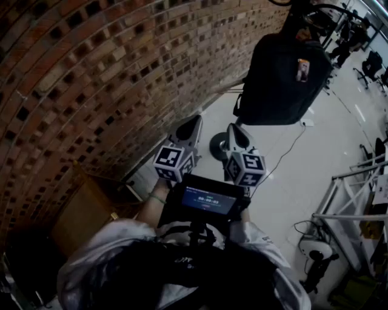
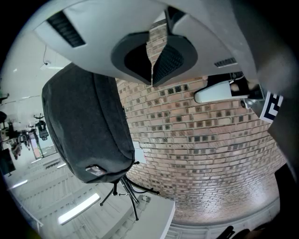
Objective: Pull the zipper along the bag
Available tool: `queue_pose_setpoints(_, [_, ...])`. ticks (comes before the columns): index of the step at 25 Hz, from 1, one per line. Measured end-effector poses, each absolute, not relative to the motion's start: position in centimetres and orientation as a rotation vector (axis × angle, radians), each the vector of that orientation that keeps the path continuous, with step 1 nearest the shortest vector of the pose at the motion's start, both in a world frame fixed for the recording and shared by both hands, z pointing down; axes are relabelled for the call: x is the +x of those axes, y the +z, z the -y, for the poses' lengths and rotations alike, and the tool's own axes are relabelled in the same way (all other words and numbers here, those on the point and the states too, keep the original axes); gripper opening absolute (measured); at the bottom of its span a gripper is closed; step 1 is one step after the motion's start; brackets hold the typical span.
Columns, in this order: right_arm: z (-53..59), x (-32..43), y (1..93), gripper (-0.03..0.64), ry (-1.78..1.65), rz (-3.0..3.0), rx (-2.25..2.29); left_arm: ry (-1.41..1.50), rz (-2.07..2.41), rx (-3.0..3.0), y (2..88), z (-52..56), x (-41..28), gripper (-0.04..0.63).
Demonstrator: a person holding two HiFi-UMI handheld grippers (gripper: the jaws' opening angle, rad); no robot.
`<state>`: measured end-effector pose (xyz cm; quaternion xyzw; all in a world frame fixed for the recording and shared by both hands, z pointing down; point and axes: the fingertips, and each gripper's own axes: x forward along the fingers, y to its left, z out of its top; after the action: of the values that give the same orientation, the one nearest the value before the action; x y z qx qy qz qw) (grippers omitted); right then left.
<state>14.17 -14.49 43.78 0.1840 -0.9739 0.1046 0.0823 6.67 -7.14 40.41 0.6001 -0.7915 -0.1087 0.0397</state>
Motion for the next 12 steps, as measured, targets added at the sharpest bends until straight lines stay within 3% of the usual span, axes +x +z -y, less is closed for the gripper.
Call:
queue_pose_setpoints(7, [17.6,7.3,43.2,0.025,0.305,2.887,0.666,-0.3,2.339,1.988,40.8,11.7,-0.6,0.009])
queue_pose_setpoints(12, [20.2,4.9,42.7,0.089,0.324,2.855,0.806,-0.353,2.257,2.054,40.2,14.7,-3.3,0.009])
